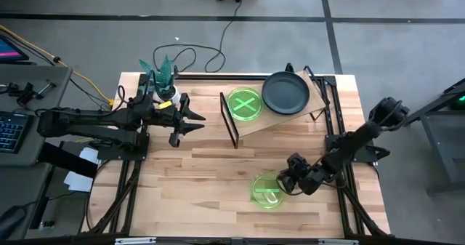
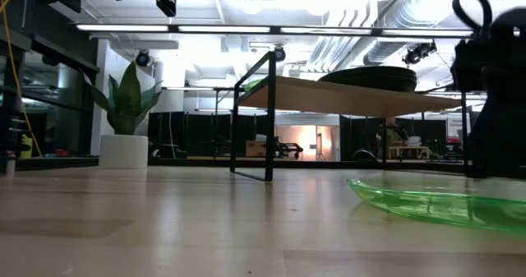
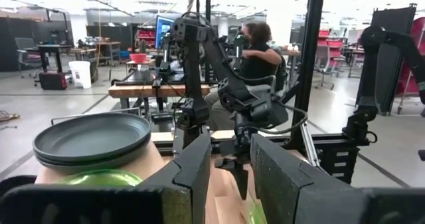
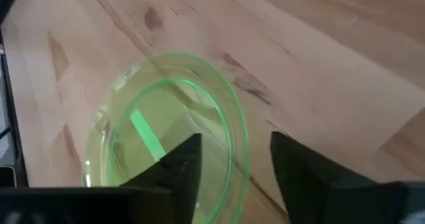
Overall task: Place and stack plates onto a shelf
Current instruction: Stack the green plate on the green plates on the shelf
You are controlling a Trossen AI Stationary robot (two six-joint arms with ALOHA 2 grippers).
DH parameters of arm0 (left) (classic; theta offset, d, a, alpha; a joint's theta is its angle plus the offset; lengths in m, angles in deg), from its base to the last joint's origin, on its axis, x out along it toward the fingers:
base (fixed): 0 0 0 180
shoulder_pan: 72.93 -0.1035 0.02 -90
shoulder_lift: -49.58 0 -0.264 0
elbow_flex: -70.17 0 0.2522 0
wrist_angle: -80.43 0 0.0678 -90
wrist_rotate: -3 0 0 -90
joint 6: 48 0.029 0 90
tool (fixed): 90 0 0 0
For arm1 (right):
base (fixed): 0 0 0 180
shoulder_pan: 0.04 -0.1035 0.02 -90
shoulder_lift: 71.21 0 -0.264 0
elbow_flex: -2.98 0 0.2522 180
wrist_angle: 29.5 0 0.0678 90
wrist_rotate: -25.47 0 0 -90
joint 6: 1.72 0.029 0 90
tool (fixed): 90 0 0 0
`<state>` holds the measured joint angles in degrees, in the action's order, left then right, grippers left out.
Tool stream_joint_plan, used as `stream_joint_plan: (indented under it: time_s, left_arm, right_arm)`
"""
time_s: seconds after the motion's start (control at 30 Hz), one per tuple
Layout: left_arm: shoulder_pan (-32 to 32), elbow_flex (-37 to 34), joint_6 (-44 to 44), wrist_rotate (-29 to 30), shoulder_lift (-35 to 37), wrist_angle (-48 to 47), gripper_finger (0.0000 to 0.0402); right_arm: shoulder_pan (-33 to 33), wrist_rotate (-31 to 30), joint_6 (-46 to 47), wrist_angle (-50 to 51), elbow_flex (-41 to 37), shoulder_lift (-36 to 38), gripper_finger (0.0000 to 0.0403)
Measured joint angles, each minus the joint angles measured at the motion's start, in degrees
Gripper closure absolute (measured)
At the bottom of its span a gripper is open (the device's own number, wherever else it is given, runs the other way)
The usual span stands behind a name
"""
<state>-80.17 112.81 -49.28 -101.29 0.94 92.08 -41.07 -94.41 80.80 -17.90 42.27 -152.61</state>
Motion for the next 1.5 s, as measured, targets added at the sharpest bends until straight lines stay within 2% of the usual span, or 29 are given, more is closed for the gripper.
stream_joint_plan:
  time_s: [0.17, 0.3, 0.4, 0.5, 0.57, 0.63, 0.7, 1.03, 1.23, 1.5]
  left_arm:
    - [0.0, 0.0, 0.0, 0.0, 0.0, -0.3, 0.0305]
    - [0.0, 0.0, 0.0, 0.0, 0.0, -0.3, 0.0305]
    - [0.0, 0.0, 0.0, 0.0, 0.0, -0.3, 0.0304]
    - [0.0, 0.0, 0.0, 0.0, 0.0, -0.3, 0.0305]
    - [0.0, 0.0, 0.0, 0.0, 0.0, -0.3, 0.0305]
    - [0.0, 0.0, 0.0, 0.0, 0.0, -0.3, 0.0304]
    - [0.0, 0.0, 0.0, 0.0, 0.0, -0.3, 0.0305]
    - [0.0, 0.0, 0.9, 0.0, 0.0, 0.1, 0.0304]
    - [0.0, 0.0, 1.1, 0.1, 0.0, 0.1, 0.0304]
    - [0.0, 0.0, 1.2, 0.2, 0.0, 0.1, 0.0305]
  right_arm:
    - [0.9, 2.5, -0.4, -6.7, -0.4, -5.4, 0.0202]
    - [0.9, 2.6, -0.5, -14.5, -0.3, -10.1, 0.0201]
    - [0.9, 3.1, 0.0, -16.5, -0.2, -11.7, 0.0214]
    - [1.0, 3.8, 0.7, -16.1, -0.1, -12.0, 0.025]
    - [1.0, 5.1, 0.2, -15.9, -0.1, -12.1, 0.0295]
    - [0.9, 6.9, -0.1, -15.8, 0.0, -12.1, 0.0357]
    - [1.6, 8.2, 0.1, -16.0, 0.0, -12.1, 0.0389]
    - [10.6, 24.7, -8.3, -19.6, 1.7, -6.5, 0.0402]
    - [16.4, 34.5, -12.5, -21.2, 1.6, -6.1, 0.0403]
    - [22.1, 47.8, -21.6, -39.8, 1.8, -6.1, 0.0403]
